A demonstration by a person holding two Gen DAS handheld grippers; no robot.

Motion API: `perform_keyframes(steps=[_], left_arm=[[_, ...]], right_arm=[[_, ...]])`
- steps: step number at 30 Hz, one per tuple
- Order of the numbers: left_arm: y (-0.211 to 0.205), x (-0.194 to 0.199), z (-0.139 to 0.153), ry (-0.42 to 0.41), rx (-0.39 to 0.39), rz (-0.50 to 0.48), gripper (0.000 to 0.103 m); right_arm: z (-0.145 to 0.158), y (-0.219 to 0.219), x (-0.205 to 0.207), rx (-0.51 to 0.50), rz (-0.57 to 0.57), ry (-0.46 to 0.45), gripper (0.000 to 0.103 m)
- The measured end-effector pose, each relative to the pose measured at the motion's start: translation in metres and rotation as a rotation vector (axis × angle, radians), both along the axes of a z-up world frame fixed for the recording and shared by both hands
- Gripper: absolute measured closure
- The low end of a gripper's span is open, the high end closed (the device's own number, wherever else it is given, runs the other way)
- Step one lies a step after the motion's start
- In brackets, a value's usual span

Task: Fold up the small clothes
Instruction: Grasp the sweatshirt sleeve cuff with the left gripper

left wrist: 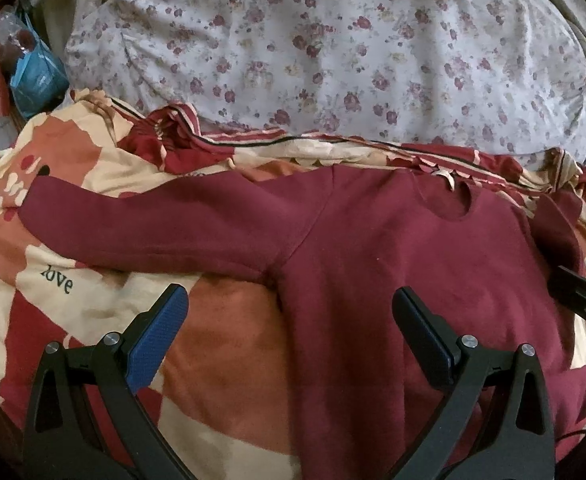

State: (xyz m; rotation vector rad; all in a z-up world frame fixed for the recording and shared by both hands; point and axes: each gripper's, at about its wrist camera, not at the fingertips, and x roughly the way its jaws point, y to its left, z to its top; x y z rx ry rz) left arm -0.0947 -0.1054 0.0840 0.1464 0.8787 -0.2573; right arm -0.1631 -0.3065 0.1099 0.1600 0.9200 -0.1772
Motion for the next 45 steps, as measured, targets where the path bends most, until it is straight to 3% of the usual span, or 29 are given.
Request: perform_keyframes(steps=[11, 20, 30, 37, 45], left_arm=[[0.004, 0.016, -0.008, 0.001, 0.01, 0.033, 0.001], [0.008, 0.023, -0.015, 0.018, 0.019, 0.052, 0.001], [0.045, 0.046, -0.024, 0.061, 0.002, 0.137, 0.001], [0.118, 0.082, -0.02, 0.033, 0.05, 0.32, 0.001], [0.207, 0.152, -0.015, -0.031, 0.261, 0.572, 0.004]], right_arm=[[-0.016, -0.013, 0.031, -0.011, -0.007, 0.028, 0.0], [-0.033, 0.0, 0.038, 0.005, 0.015, 0.043, 0.0], [-0.038, 0.018, 0.045, -0.012, 0.068, 0.02, 0.0], [-0.04, 0.024, 0.049, -0.009, 0.095, 0.023, 0.0], [-0.049, 0.026, 0.052, 0.023, 0.112, 0.051, 0.0]])
